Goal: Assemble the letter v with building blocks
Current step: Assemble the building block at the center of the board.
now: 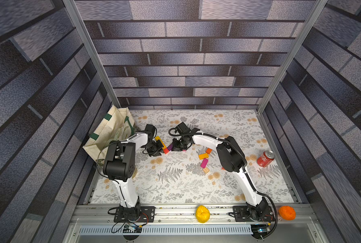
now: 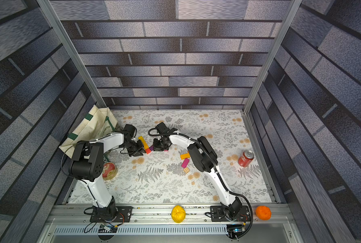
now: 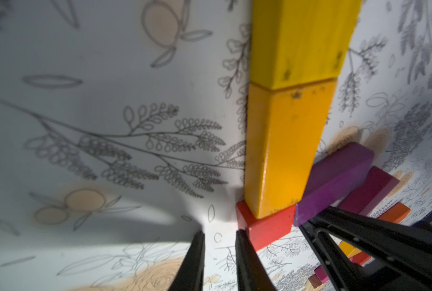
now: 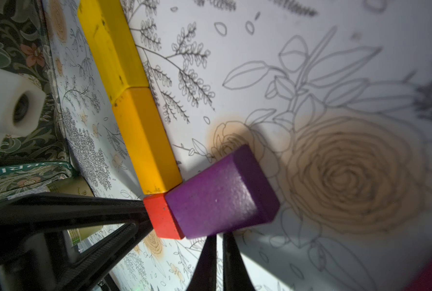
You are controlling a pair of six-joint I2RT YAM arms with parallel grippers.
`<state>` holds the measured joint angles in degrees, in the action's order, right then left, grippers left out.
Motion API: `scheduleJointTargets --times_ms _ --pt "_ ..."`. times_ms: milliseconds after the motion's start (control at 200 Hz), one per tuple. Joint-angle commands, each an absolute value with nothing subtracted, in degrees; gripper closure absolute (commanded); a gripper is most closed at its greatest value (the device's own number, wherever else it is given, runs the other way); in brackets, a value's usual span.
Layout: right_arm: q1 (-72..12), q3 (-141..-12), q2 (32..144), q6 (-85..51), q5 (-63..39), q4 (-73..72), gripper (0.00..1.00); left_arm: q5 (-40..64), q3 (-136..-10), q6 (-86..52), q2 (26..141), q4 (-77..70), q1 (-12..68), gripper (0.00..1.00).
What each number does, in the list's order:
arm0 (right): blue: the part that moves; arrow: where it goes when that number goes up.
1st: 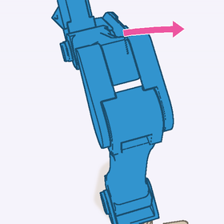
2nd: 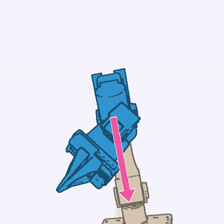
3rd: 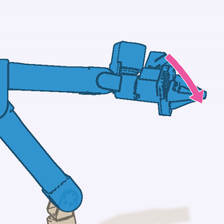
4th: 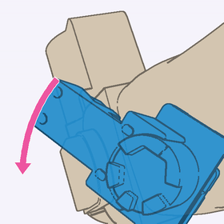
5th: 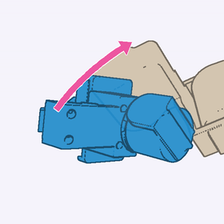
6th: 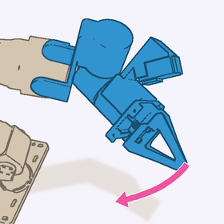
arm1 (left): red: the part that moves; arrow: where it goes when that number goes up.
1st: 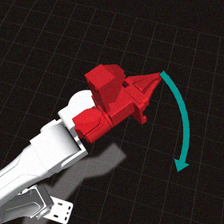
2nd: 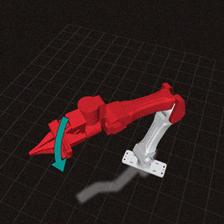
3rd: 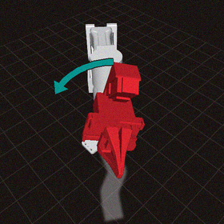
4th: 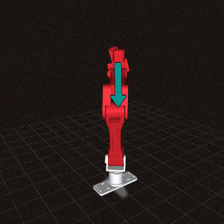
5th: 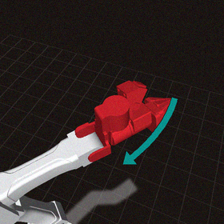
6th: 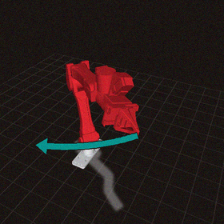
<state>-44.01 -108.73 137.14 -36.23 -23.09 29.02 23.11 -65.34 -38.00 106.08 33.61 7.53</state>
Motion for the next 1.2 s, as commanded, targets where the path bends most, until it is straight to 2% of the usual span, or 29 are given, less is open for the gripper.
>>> scheduleJointTargets --times_ms 0,772,1197 --pt "-44.5 -109.3 138.6 -36.6 -22.8 29.9 0.90 18.4 -63.1 -38.6 111.2 34.4 8.0 0.75" --pt "-44.5 -104.6 132.7 -35.2 -21.0 30.4 0.86 17.9 -64.1 -38.8 108.4 35.7 8.1 0.75" --pt "-43.2 -108.4 130.1 -31.5 -19.2 33.1 0.81 17.5 -62.7 -38.7 102.3 37.3 6.1 0.74"
